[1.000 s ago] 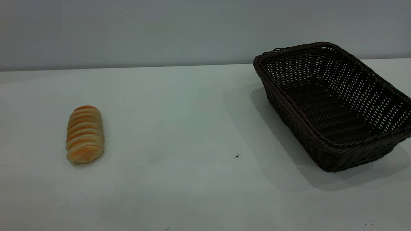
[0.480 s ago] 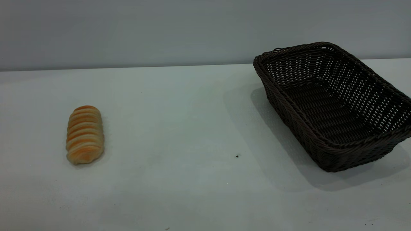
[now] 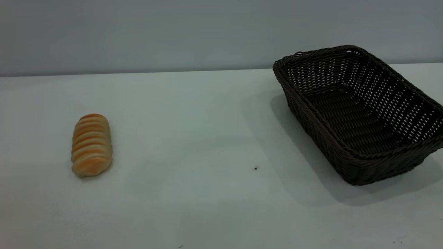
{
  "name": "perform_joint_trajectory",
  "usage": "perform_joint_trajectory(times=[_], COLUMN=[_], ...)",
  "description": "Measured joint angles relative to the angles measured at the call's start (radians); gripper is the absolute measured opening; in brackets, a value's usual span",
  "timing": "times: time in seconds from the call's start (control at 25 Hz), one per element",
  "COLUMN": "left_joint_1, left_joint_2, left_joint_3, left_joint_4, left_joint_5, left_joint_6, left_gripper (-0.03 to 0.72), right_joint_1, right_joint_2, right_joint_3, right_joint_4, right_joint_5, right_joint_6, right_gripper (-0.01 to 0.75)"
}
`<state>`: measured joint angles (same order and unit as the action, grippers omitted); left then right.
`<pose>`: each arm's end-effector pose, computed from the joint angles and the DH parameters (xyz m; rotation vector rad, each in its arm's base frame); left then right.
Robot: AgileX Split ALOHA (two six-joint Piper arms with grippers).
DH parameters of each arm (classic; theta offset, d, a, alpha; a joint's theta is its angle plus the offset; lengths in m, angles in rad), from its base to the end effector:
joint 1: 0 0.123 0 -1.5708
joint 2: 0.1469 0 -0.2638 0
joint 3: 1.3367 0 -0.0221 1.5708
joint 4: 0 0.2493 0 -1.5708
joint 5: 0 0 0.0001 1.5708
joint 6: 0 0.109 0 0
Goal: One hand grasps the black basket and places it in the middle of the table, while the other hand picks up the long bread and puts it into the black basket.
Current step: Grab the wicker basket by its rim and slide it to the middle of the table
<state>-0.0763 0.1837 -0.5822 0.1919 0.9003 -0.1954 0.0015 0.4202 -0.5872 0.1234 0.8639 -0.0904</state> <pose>0.0607 0.0117 0.3019 -0.0965 1.9695 0.0493 0.1024 0.0104 0.2869 -0.0659 2.1743 0.0971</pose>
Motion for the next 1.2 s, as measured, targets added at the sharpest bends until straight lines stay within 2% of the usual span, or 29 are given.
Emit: perform_joint_trajectory(times=[0.12, 0.28, 0.44, 0.64, 0.92, 1.2], left_joint_1=[0.0, 0.0, 0.0, 0.0, 0.0, 0.0], left_joint_2=[0.18, 0.43, 0.653, 0.864, 1.042, 1.068], left_joint_3=[-0.046, -0.123, -0.214, -0.298, -0.333, -0.333], left_joint_4=[0.005, -0.007, -0.055, -0.148, -0.282, -0.337], left_joint_5=[-0.088, -0.176, -0.202, -0.214, -0.282, -0.313], left_joint_6=[-0.001, -0.001, 0.048, 0.195, 0.364, 0.444], left_gripper=[0.58, 0.58, 0.58, 0.58, 0.58, 0.58], right_joint_1=[0.0, 0.0, 0.0, 0.0, 0.0, 0.0], right_joint_2=[0.192, 0.437, 0.646, 0.868, 1.142, 1.323], right_joint_3=[-0.028, -0.048, -0.048, -0.049, -0.056, -0.061], right_joint_4=[0.097, 0.206, 0.312, 0.486, 0.749, 0.977], right_joint_5=[-0.053, -0.115, -0.186, -0.272, -0.403, -0.505], right_joint_6=[-0.073, -0.162, -0.186, -0.189, -0.189, -0.224], right_gripper=[0.538, 0.552, 0.552, 0.552, 0.552, 0.552])
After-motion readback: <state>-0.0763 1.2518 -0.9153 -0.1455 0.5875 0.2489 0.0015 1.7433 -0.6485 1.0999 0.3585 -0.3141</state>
